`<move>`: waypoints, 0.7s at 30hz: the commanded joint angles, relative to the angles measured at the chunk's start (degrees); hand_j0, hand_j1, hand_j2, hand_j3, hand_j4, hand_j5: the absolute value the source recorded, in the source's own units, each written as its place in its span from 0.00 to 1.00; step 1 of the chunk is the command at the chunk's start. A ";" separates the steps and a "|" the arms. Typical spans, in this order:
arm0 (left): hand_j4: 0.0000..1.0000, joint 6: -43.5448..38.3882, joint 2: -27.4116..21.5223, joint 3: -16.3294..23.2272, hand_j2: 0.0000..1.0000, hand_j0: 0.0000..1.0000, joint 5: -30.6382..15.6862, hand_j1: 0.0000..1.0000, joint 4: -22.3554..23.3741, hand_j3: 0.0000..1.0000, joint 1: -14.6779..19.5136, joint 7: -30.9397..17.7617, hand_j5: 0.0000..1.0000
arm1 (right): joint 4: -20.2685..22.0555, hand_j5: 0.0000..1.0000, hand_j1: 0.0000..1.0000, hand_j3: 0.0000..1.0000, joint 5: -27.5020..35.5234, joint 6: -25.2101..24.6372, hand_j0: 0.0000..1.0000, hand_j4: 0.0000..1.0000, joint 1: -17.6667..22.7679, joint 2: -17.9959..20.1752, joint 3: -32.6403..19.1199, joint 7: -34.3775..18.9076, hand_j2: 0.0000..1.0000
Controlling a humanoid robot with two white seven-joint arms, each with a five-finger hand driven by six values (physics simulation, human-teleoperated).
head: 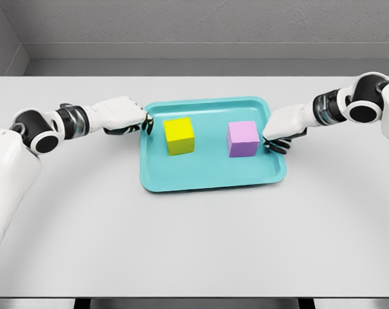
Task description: Push two cubes
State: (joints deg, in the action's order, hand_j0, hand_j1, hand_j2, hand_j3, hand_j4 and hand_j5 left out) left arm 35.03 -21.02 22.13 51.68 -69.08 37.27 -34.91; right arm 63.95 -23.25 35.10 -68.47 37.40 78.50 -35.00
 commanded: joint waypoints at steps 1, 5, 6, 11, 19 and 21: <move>0.48 -0.03 0.36 -0.07 0.48 0.48 -0.09 0.48 0.88 0.48 0.00 -0.09 0.48 | -0.93 0.12 0.12 0.12 0.14 -0.10 0.12 0.12 0.00 -0.66 0.07 0.00 0.12; 0.48 -0.03 0.54 -0.07 0.48 0.48 -0.09 0.48 0.88 0.48 0.26 -0.09 0.48 | -1.63 0.12 0.12 0.12 0.05 -0.10 0.12 0.12 0.00 -0.92 0.43 0.00 0.12; 0.48 -0.03 0.63 -0.07 0.48 0.48 -0.09 0.48 0.88 0.48 0.35 -0.09 0.48 | -1.63 0.12 0.12 0.12 0.05 -0.10 0.12 0.12 0.00 -1.27 0.51 0.00 0.12; 0.48 -0.03 1.68 0.11 0.48 0.48 -0.09 0.48 0.88 0.48 0.26 -0.09 0.48 | -3.65 0.12 0.12 0.12 0.05 -0.10 0.12 0.12 -0.70 -2.85 1.74 0.00 0.12; 0.48 -0.03 2.91 0.46 0.48 0.48 -0.09 0.48 0.88 0.48 0.26 -0.09 0.48 | -3.74 0.12 0.12 0.12 0.05 -0.10 0.12 0.12 -0.70 -2.94 1.74 0.00 0.12; 0.48 -0.03 3.00 0.55 0.48 0.48 -0.09 0.48 0.88 0.48 0.26 -0.09 0.48 | -3.74 0.12 0.12 0.12 0.05 -0.10 0.12 0.12 -0.70 -2.94 1.74 0.00 0.12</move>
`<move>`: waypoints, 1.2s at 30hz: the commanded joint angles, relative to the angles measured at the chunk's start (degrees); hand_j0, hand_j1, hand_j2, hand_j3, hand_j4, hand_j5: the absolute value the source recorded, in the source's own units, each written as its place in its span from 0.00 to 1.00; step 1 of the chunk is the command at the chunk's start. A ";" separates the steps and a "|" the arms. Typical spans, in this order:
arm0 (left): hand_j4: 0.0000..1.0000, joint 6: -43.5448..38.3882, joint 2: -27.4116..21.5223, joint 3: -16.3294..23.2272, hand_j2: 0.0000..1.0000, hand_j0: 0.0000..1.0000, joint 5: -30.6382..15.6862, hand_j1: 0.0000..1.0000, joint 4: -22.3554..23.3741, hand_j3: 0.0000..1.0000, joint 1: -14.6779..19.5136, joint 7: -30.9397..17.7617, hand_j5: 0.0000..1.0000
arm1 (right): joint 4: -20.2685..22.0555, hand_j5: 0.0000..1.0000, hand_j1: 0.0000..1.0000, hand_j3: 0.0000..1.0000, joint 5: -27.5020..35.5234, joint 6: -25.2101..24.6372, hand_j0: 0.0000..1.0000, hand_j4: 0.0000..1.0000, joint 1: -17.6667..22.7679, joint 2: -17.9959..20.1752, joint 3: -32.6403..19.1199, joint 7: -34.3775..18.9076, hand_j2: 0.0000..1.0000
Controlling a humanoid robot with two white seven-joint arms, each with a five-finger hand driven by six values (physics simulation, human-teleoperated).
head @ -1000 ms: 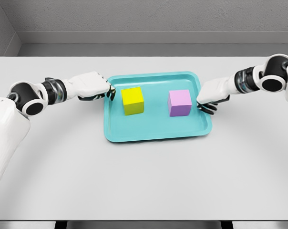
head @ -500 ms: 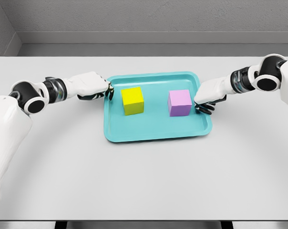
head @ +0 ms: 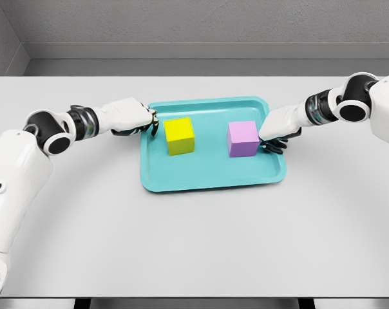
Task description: Push two cubes
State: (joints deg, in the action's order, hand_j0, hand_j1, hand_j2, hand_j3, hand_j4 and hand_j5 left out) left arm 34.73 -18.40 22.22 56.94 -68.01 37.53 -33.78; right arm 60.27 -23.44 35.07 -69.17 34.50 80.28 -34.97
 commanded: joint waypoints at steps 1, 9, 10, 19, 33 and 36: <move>0.48 0.27 0.47 0.46 0.48 0.48 -5.35 0.48 -0.19 0.48 0.00 -1.22 0.48 | 0.02 0.12 0.12 0.12 0.24 -0.07 0.12 0.12 0.00 -0.05 -0.03 -0.03 0.12; 0.48 0.27 2.14 0.55 0.48 0.48 -5.35 0.48 -0.19 0.48 0.00 -1.22 0.48 | 0.11 0.12 0.12 0.12 0.24 -0.07 0.12 0.12 -0.09 -0.75 -0.03 -0.03 0.12; 0.48 0.27 2.14 0.55 0.48 0.48 -5.35 0.48 -0.19 0.48 0.00 -1.22 0.48 | 0.11 0.12 0.12 0.12 0.24 -0.07 0.12 0.12 -0.09 -0.93 -0.03 -0.03 0.12; 0.48 0.27 2.49 0.55 0.48 0.48 -5.35 0.48 -0.19 0.48 -0.09 -1.22 0.48 | -0.07 0.12 0.12 0.12 0.24 -0.07 0.12 0.12 -0.18 -1.54 0.05 -0.03 0.12; 0.45 0.27 0.91 0.20 0.45 0.45 -8.87 0.45 -0.54 0.45 -0.88 -1.22 0.45 | -4.11 0.12 0.12 0.12 0.24 -0.79 0.12 0.12 -0.97 -2.42 2.08 -0.03 0.12; 0.45 0.27 1.00 0.46 0.45 0.45 -9.04 0.45 -1.07 0.45 -0.97 -1.22 0.45 | -5.52 0.12 0.12 0.12 0.06 -2.46 0.12 0.12 -1.05 -3.21 2.08 -0.03 0.12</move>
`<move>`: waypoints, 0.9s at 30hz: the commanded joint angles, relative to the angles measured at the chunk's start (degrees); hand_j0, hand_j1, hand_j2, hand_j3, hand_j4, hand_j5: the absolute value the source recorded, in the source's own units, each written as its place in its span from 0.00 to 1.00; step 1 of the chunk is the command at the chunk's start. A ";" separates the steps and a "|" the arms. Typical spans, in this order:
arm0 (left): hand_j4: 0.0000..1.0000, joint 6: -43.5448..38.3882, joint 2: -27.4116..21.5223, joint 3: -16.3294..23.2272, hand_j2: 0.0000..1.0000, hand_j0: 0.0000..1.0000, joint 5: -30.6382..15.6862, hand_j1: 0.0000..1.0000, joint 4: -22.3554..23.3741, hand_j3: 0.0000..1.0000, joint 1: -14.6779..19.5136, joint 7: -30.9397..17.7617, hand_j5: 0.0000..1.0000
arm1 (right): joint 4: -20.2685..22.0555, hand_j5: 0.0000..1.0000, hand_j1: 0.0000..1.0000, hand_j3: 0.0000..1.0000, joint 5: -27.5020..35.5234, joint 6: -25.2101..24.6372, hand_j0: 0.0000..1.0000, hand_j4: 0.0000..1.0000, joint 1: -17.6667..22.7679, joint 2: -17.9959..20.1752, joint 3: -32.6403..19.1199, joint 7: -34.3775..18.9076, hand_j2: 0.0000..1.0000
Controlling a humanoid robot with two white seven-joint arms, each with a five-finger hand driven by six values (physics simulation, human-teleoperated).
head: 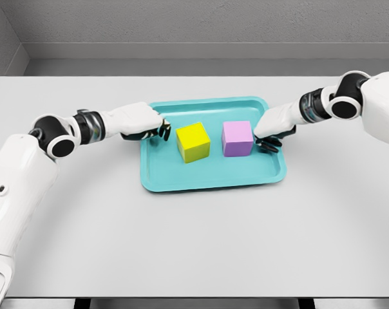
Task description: Push two cubes
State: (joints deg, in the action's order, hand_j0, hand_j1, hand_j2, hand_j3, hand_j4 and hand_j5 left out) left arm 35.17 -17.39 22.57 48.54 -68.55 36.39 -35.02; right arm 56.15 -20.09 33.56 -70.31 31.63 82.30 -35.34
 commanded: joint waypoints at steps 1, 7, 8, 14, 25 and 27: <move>0.45 -0.17 -0.01 0.02 0.45 0.45 -1.16 0.45 -0.62 0.45 -0.26 0.02 0.45 | -1.75 0.12 0.12 0.12 -3.29 -1.04 0.12 0.12 -0.09 -0.78 0.05 0.34 0.12; 0.45 -0.17 -0.10 0.10 0.45 0.45 -3.18 0.45 -2.02 0.45 -1.67 0.02 0.45 | -3.15 0.12 0.12 0.12 -3.38 -1.83 0.12 0.12 -0.09 -1.92 0.23 0.34 0.12; 0.45 -0.17 -0.18 0.10 0.45 0.45 -3.27 0.45 -2.02 0.45 -1.85 0.02 0.45 | -3.15 0.12 0.12 0.12 -3.38 -1.92 0.12 0.12 -0.09 -2.01 0.23 0.34 0.12; 0.45 -0.17 -1.41 0.02 0.45 0.45 -3.27 0.45 -2.64 0.45 -3.34 0.02 0.45 | -4.47 0.12 0.12 0.12 -3.38 -2.01 0.12 0.12 -0.09 -2.80 0.41 0.34 0.12; 0.45 -0.17 -0.62 0.02 0.45 0.45 -3.36 0.45 -2.73 0.45 -3.52 0.02 0.45 | -3.68 0.12 0.12 0.12 -3.38 -1.74 0.12 0.12 -0.09 -3.33 0.32 0.34 0.12; 0.45 -0.17 -0.45 0.02 0.45 0.45 -3.36 0.45 -2.73 0.45 -3.52 0.02 0.45 | -3.59 0.12 0.12 0.12 -3.20 -1.57 0.12 0.12 -0.09 -3.33 0.32 0.34 0.12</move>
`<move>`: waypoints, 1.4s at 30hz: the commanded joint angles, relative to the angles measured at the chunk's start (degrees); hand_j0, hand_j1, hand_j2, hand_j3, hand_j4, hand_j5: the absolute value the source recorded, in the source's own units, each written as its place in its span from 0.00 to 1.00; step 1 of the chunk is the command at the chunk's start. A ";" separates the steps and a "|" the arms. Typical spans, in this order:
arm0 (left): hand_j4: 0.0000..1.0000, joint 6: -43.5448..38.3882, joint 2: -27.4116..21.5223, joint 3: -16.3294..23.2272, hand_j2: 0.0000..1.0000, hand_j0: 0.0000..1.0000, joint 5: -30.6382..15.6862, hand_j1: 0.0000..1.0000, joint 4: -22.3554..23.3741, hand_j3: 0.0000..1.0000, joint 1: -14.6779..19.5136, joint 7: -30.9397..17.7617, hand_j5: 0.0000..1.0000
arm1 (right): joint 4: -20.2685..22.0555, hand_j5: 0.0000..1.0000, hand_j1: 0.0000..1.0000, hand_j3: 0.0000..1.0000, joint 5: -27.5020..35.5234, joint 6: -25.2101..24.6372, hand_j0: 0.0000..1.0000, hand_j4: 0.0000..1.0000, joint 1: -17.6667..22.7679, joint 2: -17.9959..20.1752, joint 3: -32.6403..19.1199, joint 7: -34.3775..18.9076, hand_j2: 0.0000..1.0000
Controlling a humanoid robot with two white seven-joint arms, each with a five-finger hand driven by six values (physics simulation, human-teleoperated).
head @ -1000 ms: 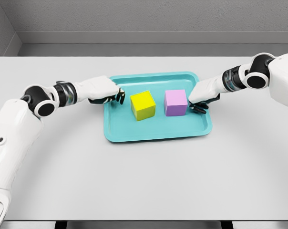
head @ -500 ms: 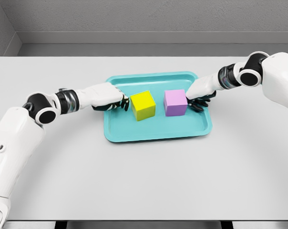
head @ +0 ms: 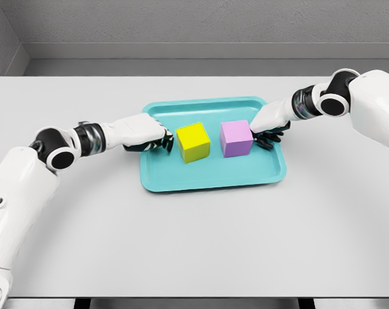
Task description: Push two cubes
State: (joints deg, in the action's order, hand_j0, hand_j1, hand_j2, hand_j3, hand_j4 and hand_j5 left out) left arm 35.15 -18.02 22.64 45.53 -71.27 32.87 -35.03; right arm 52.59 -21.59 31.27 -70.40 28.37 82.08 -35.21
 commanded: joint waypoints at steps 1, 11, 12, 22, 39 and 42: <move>0.45 -0.15 0.26 0.04 0.45 0.45 -0.35 0.45 -0.01 0.45 -0.09 0.03 0.45 | 0.06 0.12 0.12 0.12 -1.70 0.72 0.12 0.12 0.00 -0.07 0.54 0.21 0.12; 0.45 -0.15 1.05 0.13 0.45 0.45 -0.17 0.45 0.25 0.45 0.26 0.03 0.45 | 1.73 0.12 0.12 0.12 -1.35 1.07 0.12 0.12 0.00 -0.24 0.45 0.21 0.12; 0.45 -0.15 1.05 0.13 0.45 0.45 -0.17 0.45 0.34 0.45 0.26 0.03 0.45 | 1.73 0.12 0.12 0.12 -1.35 1.07 0.12 0.12 0.00 -0.24 0.45 0.21 0.12; 0.45 -0.15 0.96 0.04 0.45 0.45 -0.09 0.45 0.78 0.45 0.35 0.03 0.45 | 2.87 0.12 0.12 0.12 -1.17 1.25 0.12 0.12 0.00 -0.33 0.28 0.21 0.12; 0.45 -0.15 2.46 0.22 0.45 0.45 0.27 0.45 3.86 0.45 1.76 0.03 0.45 | 3.84 0.12 0.12 0.12 -0.12 1.07 0.12 0.12 0.00 -0.33 0.36 0.21 0.12; 0.45 -0.15 2.37 0.22 0.45 0.45 0.27 0.45 4.21 0.45 1.76 0.03 0.45 | 3.31 0.13 0.13 0.13 -0.12 0.81 0.13 0.13 0.09 -0.24 0.54 0.21 0.13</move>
State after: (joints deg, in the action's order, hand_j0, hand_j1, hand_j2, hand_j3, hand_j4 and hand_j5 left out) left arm 35.15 -15.63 22.90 46.10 -67.40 34.72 -35.03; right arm 56.19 -21.89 32.33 -70.31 28.08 82.61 -35.00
